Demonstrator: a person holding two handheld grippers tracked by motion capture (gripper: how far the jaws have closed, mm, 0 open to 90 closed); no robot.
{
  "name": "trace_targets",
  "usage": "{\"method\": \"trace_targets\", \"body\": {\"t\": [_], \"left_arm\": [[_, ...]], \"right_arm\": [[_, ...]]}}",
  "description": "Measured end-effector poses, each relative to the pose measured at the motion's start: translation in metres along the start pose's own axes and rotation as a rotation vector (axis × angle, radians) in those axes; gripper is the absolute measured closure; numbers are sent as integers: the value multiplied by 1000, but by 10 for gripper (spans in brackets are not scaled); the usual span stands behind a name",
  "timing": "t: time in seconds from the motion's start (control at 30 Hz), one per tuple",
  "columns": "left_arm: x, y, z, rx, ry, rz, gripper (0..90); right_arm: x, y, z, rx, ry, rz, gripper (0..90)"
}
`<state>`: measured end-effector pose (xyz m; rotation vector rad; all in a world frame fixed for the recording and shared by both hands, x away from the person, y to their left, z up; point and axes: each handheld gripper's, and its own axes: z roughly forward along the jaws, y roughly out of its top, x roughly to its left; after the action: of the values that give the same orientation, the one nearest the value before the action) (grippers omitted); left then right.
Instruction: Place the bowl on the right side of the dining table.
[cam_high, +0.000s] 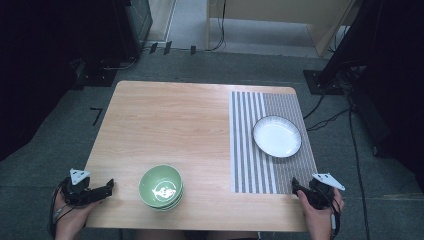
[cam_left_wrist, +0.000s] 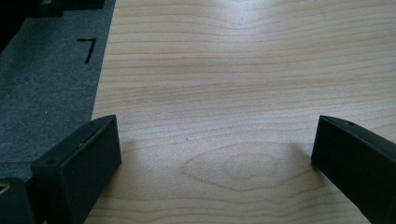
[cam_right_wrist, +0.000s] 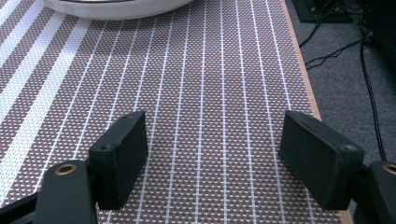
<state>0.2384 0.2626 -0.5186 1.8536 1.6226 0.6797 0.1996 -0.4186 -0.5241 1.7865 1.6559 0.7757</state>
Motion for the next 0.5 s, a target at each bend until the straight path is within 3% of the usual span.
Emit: {"method": "trace_targets", "body": {"t": [0.2,0.4,0.5], "left_arm": [[0,5,-3,15,14,-16,56],[-2,20,-18,-54,-37,-56,57],[-7,26,-25,-74,-62,-52,57]], "right_arm": [[0,0,0,0,2,-2,230],[-1,0,0,0,3,-5,227],[-1,0,0,1,3,-6,227]]}}
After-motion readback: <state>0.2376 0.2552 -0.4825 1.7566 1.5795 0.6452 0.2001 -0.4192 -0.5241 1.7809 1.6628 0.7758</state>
